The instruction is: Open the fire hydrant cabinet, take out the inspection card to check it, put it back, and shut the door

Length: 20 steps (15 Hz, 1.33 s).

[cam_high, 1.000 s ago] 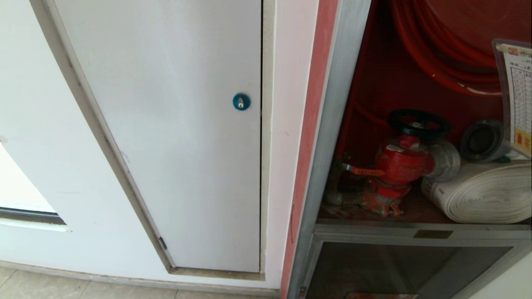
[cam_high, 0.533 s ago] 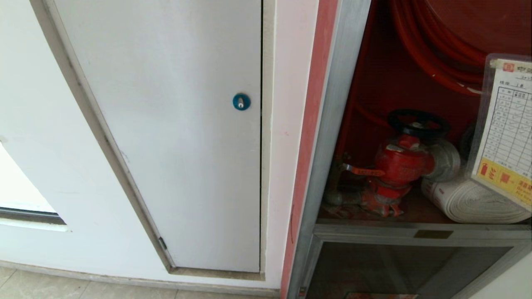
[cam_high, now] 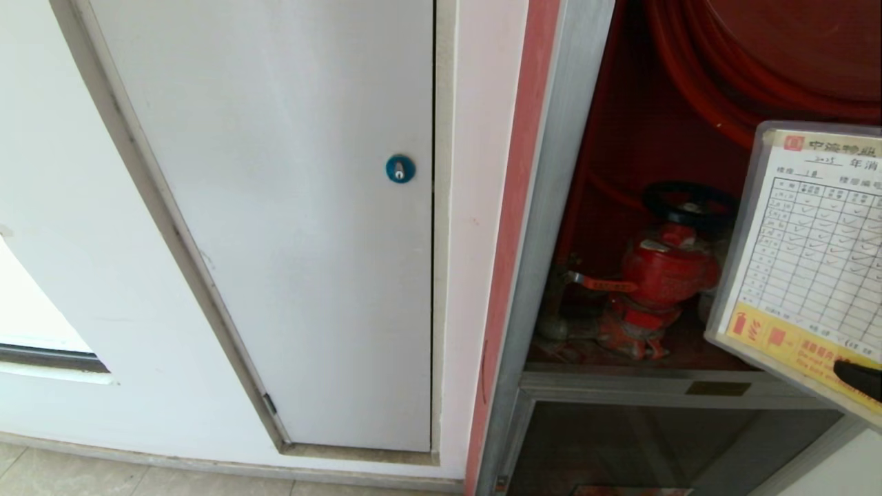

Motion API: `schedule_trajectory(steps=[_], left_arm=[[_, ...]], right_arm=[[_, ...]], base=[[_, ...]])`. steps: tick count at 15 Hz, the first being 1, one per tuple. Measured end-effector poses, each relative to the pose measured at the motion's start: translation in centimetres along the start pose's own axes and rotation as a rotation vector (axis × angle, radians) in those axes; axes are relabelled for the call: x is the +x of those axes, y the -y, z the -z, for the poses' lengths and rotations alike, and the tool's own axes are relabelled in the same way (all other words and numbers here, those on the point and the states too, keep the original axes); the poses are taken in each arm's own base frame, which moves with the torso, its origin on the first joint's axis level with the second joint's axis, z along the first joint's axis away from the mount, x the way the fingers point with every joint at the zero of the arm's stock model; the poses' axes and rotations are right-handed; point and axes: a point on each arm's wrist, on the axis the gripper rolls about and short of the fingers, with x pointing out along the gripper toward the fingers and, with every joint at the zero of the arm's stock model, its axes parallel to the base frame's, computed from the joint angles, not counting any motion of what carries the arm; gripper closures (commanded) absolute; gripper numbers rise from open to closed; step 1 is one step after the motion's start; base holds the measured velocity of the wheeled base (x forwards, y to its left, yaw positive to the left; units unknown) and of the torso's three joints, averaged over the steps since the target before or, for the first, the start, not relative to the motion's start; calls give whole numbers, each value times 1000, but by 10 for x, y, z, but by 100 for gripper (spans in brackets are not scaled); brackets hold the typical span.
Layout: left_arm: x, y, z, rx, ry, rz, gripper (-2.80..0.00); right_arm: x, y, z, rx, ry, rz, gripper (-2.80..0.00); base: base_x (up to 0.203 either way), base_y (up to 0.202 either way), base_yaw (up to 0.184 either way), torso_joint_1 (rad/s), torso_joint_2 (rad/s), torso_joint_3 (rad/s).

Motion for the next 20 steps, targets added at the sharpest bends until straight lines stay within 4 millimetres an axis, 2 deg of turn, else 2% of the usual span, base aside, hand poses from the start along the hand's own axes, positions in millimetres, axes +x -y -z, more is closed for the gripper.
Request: schedule_trajectory(steps=[9,15,20], left_arm=[[0,0,0,0,0,0,0],[0,0,0,0,0,0,0],[0,0,0,0,0,0,0]], right_arm=[[-3,-13,3,87,15,-352,0],[-10,-17,-9,109,86,-584,0],[5,-16,-23,96,81,-677,0]], base=[[0,0,0,0,0,0],[0,0,0,0,0,0],[0,0,0,0,0,0]])
